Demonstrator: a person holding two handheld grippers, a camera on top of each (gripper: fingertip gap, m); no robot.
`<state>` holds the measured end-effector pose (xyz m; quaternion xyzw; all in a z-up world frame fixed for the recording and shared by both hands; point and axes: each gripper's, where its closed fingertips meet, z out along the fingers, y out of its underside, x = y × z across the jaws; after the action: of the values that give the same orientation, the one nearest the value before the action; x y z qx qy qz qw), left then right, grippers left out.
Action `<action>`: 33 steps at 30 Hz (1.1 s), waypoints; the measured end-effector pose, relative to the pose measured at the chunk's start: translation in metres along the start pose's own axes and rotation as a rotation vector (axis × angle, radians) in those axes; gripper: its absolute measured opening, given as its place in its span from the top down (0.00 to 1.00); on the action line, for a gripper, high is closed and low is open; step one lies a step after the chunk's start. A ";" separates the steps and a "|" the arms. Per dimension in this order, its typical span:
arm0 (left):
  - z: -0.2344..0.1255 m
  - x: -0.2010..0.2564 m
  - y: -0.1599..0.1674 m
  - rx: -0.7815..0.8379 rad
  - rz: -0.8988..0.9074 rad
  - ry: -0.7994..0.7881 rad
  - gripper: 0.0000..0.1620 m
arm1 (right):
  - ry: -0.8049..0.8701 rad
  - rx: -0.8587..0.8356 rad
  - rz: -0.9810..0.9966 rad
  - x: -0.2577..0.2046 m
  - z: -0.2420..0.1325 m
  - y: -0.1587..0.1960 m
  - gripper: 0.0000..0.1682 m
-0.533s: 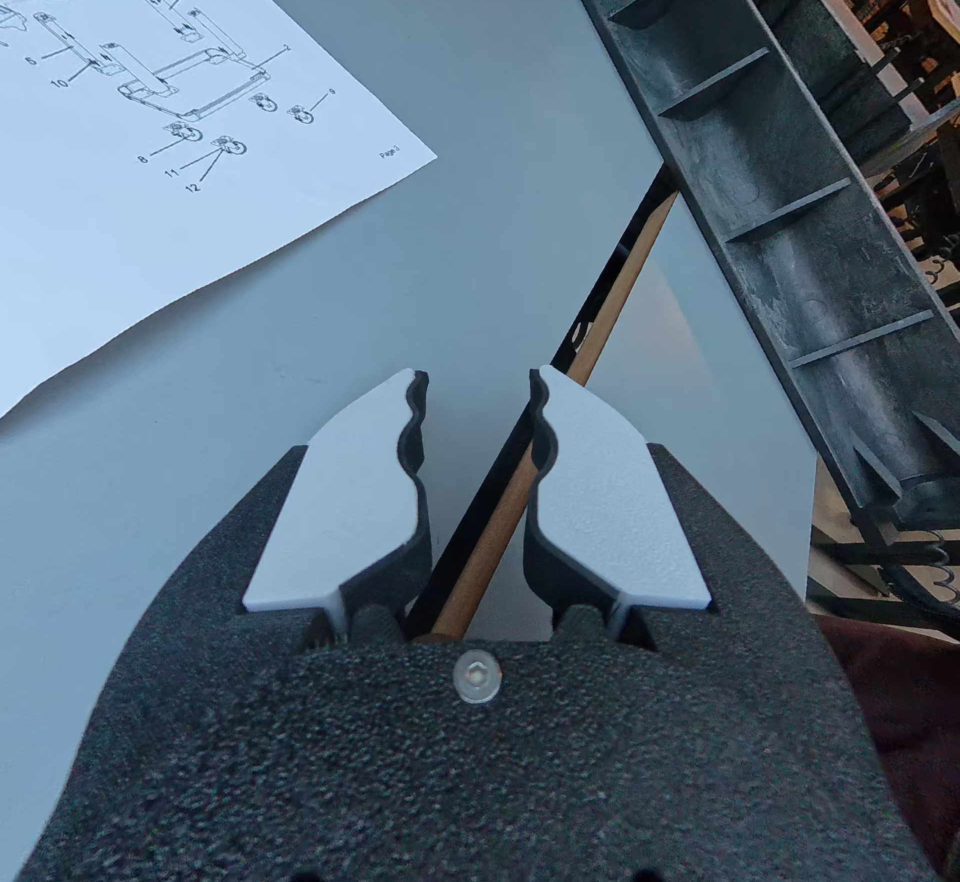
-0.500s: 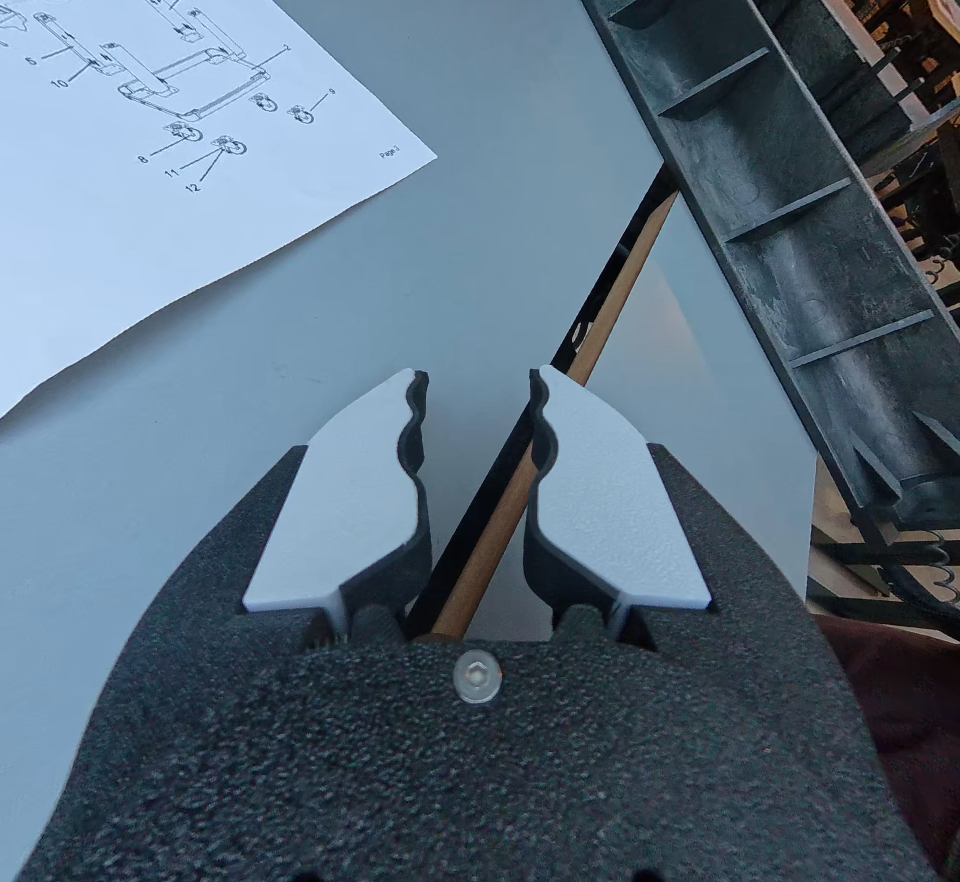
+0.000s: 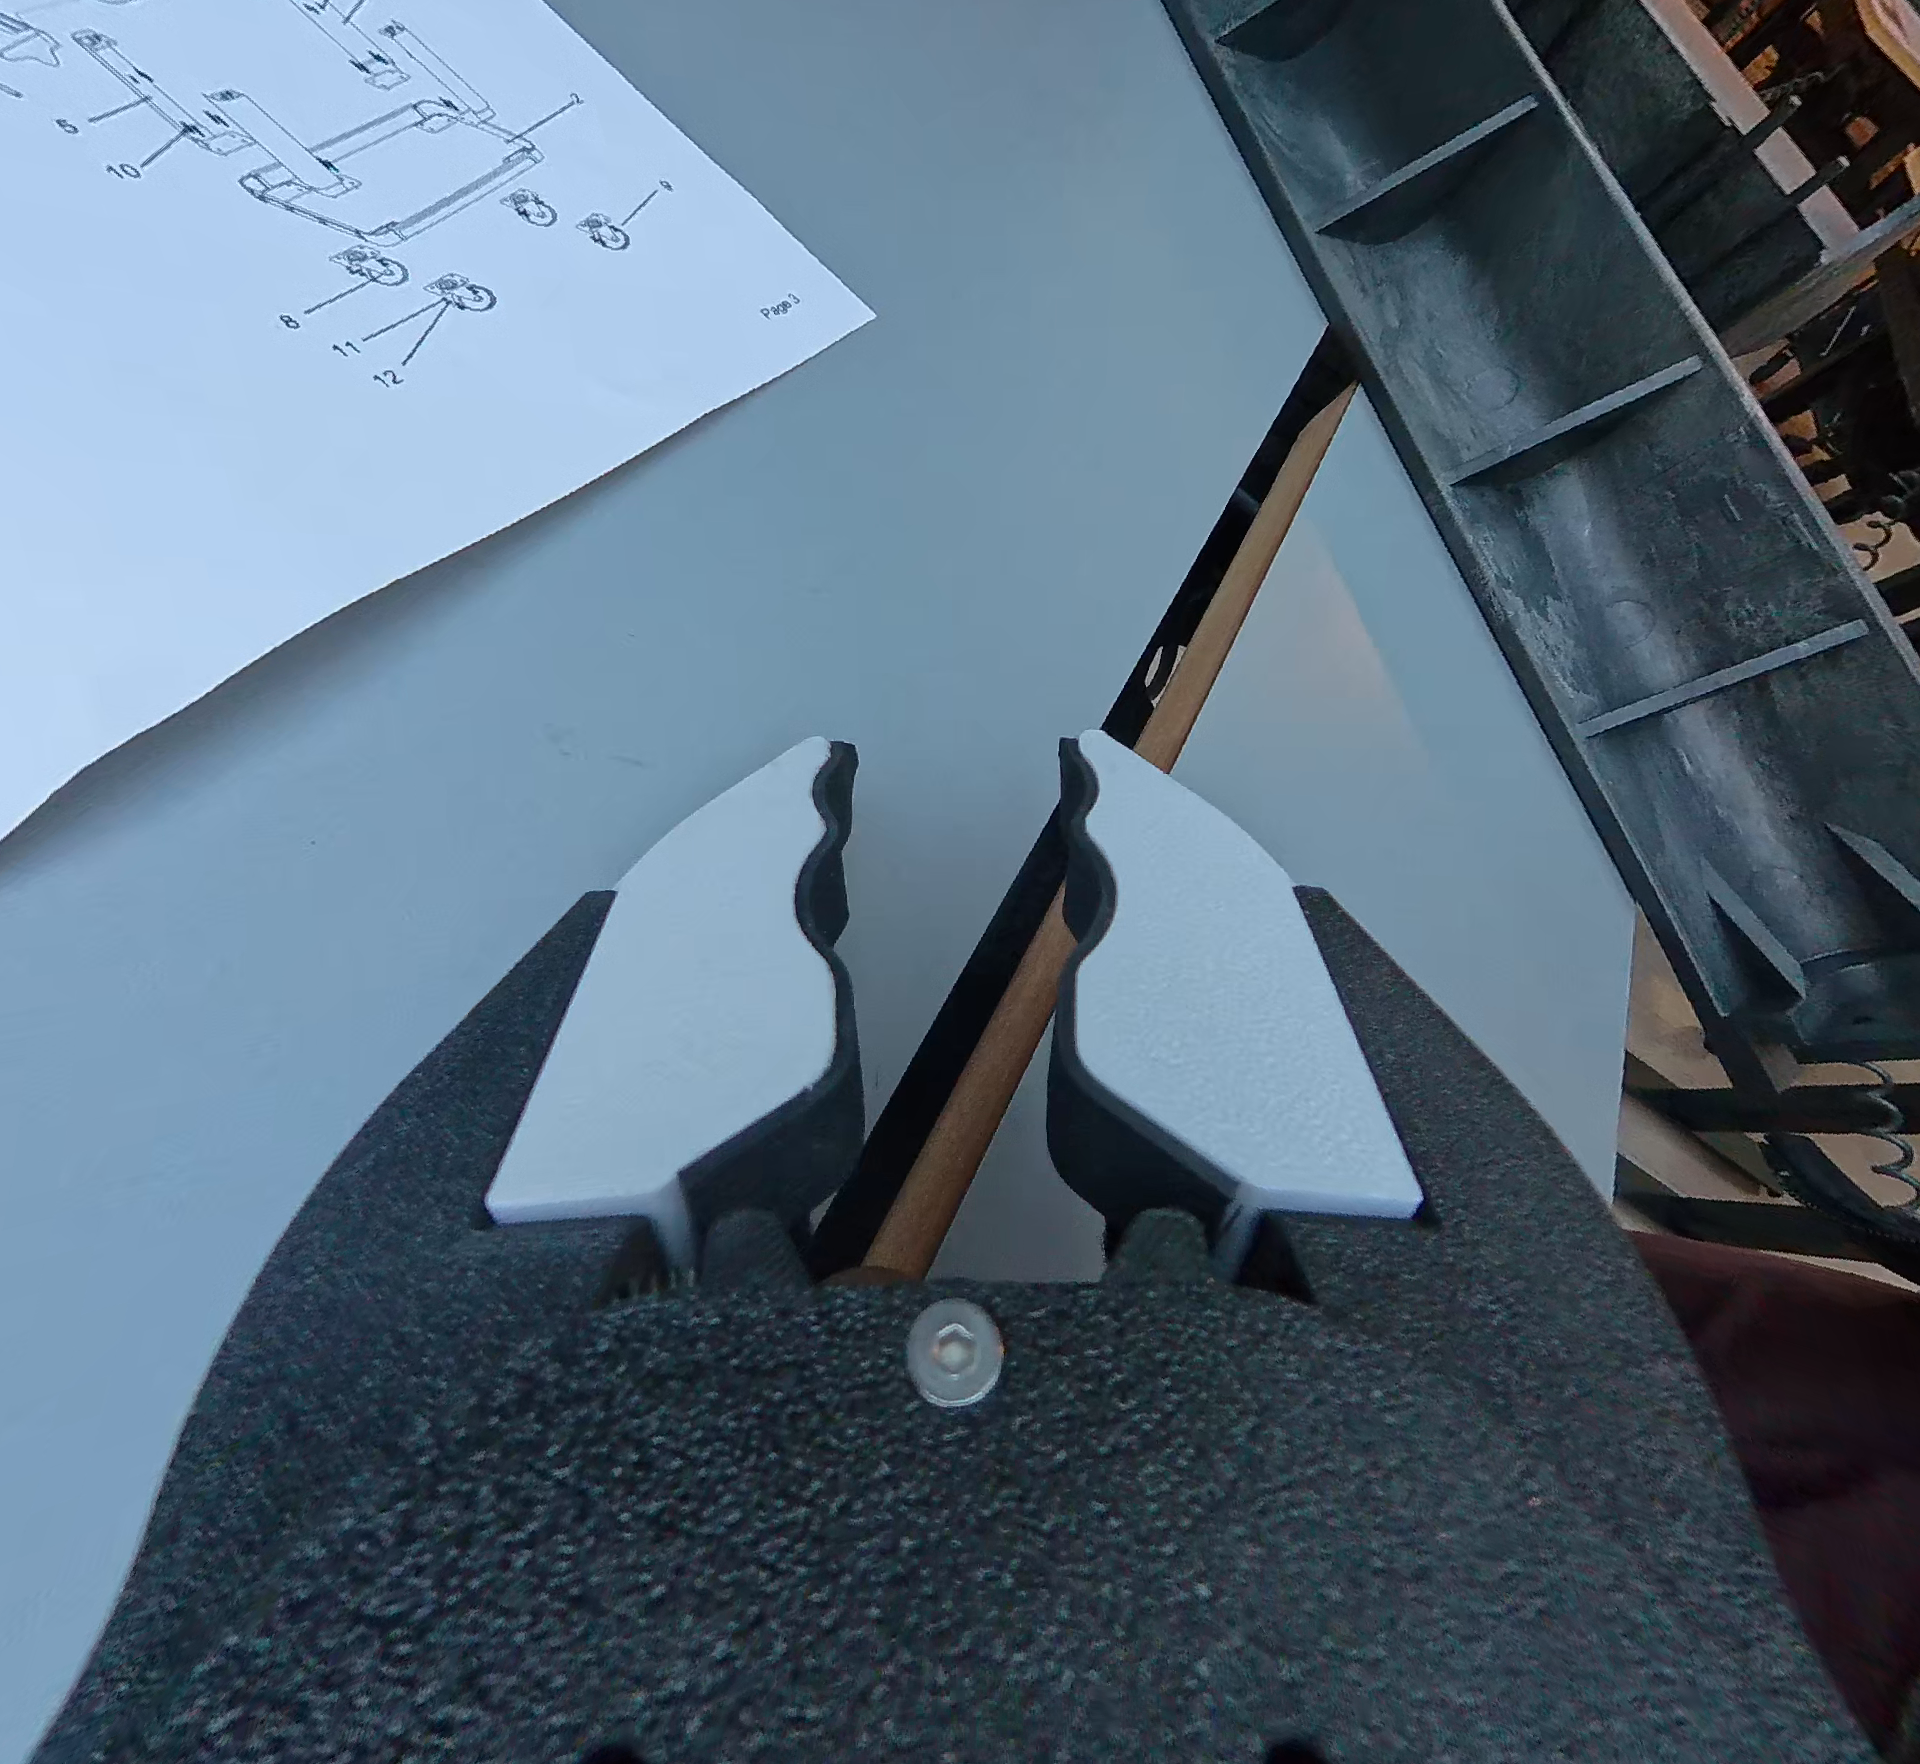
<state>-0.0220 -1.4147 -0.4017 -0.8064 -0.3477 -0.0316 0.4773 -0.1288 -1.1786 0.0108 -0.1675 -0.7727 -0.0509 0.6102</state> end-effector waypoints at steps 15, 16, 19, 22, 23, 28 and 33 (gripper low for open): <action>0.000 0.000 0.000 0.004 0.001 -0.005 0.76 | 0.001 0.001 0.003 0.000 0.000 0.000 0.98; 0.000 0.000 0.000 0.003 0.001 -0.005 0.76 | 0.001 0.001 0.003 0.000 -0.001 0.000 0.98; 0.000 -0.001 0.000 0.003 0.001 -0.008 0.76 | 0.001 0.002 0.004 0.000 -0.001 0.000 0.98; 0.000 -0.001 0.000 0.004 0.001 -0.011 0.76 | 0.001 0.003 0.004 0.000 -0.001 0.000 0.98; 0.000 -0.001 0.000 0.003 0.002 -0.012 0.76 | 0.001 0.004 0.004 0.000 -0.001 0.000 0.98; 0.000 -0.002 0.000 0.003 0.000 -0.018 0.76 | 0.000 0.007 0.003 0.000 -0.001 -0.001 0.98; 0.000 -0.002 0.000 0.003 -0.002 -0.024 0.76 | -0.001 0.008 0.004 0.000 -0.001 -0.001 0.98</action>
<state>-0.0238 -1.4162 -0.4022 -0.8057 -0.3543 -0.0217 0.4742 -0.1279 -1.1795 0.0108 -0.1666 -0.7730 -0.0465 0.6104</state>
